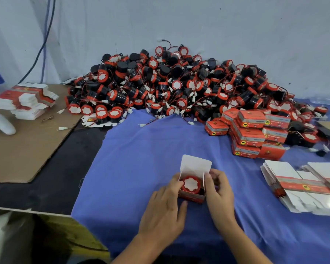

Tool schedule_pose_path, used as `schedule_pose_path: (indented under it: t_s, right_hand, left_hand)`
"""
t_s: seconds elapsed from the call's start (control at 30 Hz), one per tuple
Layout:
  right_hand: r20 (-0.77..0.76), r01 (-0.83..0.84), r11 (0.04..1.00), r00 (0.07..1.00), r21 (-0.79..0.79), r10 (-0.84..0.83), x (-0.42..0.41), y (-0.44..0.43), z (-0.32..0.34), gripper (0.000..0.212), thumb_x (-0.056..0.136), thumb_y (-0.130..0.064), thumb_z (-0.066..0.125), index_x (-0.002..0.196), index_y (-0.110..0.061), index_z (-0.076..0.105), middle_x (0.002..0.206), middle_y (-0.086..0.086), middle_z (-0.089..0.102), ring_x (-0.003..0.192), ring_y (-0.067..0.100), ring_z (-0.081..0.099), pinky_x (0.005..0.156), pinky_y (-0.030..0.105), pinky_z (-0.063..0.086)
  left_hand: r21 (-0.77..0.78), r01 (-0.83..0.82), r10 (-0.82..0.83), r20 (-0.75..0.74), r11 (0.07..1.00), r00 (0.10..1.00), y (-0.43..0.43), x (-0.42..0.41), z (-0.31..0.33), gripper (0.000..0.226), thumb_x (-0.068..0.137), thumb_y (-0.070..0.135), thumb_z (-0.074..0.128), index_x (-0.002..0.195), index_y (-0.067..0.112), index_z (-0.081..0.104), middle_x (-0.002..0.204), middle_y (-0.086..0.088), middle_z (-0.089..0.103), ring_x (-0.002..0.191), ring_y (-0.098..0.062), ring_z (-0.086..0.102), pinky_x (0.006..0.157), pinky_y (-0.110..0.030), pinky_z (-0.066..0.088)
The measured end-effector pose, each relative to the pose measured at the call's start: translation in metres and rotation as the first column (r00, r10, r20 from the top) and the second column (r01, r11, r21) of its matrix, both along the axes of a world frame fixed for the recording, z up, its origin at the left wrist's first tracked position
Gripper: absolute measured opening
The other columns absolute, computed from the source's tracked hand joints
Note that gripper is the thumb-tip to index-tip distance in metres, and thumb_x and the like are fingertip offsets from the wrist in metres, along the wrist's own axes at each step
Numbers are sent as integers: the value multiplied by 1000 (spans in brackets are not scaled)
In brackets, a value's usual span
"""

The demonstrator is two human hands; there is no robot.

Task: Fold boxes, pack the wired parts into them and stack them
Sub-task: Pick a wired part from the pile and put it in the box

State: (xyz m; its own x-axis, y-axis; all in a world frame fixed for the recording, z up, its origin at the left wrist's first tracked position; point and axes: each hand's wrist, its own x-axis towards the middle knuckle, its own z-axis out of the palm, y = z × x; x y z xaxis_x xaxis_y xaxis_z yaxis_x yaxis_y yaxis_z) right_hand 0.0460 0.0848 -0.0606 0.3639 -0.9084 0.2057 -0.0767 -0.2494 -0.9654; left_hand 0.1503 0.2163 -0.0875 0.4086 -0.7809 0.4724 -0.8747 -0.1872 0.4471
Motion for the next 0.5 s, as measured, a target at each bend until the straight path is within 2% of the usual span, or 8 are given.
schedule_pose_path:
  t_s: [0.07, 0.13, 0.2, 0.27, 0.37, 0.43, 0.5]
  right_hand:
    - [-5, -22, 1000, 1000, 11, 22, 1, -2, -2, 8, 97, -38, 63, 103, -42, 60, 98, -19, 70, 89, 1, 68, 66, 20, 55]
    - [-51, -34, 999, 998, 4, 34, 2, -3, -3, 18, 94, -33, 67, 102, -47, 60, 98, -22, 70, 89, -1, 68, 65, 17, 55]
    - [-70, -33, 999, 997, -15, 32, 3, 0, -1, 27, 94, -30, 67, 104, -53, 58, 101, -25, 68, 91, -4, 65, 67, 12, 52]
    - [-98, -38, 998, 995, -57, 32, 4, 1, -1, 27, 96, -30, 63, 107, -54, 57, 104, -23, 66, 94, -2, 64, 69, 14, 53]
    - [-117, -64, 997, 991, -36, 60, 1, 0, -2, 5, 100, -38, 58, 101, -37, 63, 98, -11, 67, 89, 7, 66, 69, 28, 58]
    - [-64, -115, 993, 991, -7, 114, -2, 0, -4, 17, 99, -42, 55, 96, -28, 64, 91, -5, 68, 85, 11, 68, 66, 30, 57]
    - [-36, -168, 986, 985, -9, 168, -3, 2, -2, 24, 94, -48, 52, 99, -30, 66, 94, -5, 70, 88, 11, 68, 70, 26, 54]
  left_hand:
    - [7, -35, 35, -29, 999, 999, -1, 1, -1, 75, 93, 39, 56, 156, 26, 17, 150, 12, 45, 121, -7, 51, 102, -28, 46]
    - [47, -13, 13, -1, 999, 1000, -2, 2, -1, 73, 94, 39, 51, 158, 31, 16, 156, 16, 37, 122, -6, 50, 103, -26, 43]
    - [71, 7, -9, 24, 997, 1000, -3, 3, -1, 66, 94, 34, 47, 156, 32, 24, 163, 18, 23, 125, -6, 48, 104, -28, 42]
    - [70, -2, 1, 5, 998, 1000, -5, 3, 0, 62, 94, 29, 48, 154, 31, 33, 163, 18, 24, 123, -7, 50, 103, -30, 43]
    - [68, -7, 8, -15, 998, 1000, -5, 3, 2, 59, 94, 29, 50, 152, 29, 38, 162, 15, 29, 124, -7, 50, 104, -29, 43]
    - [50, -13, 15, -31, 999, 999, -6, 3, 1, 57, 94, 34, 50, 150, 30, 40, 160, 14, 33, 127, -7, 48, 105, -28, 44]
    - [4, -24, 24, -95, 1000, 995, -7, 4, 1, 52, 94, 44, 47, 145, 32, 45, 155, 16, 38, 131, -4, 45, 107, -27, 44]
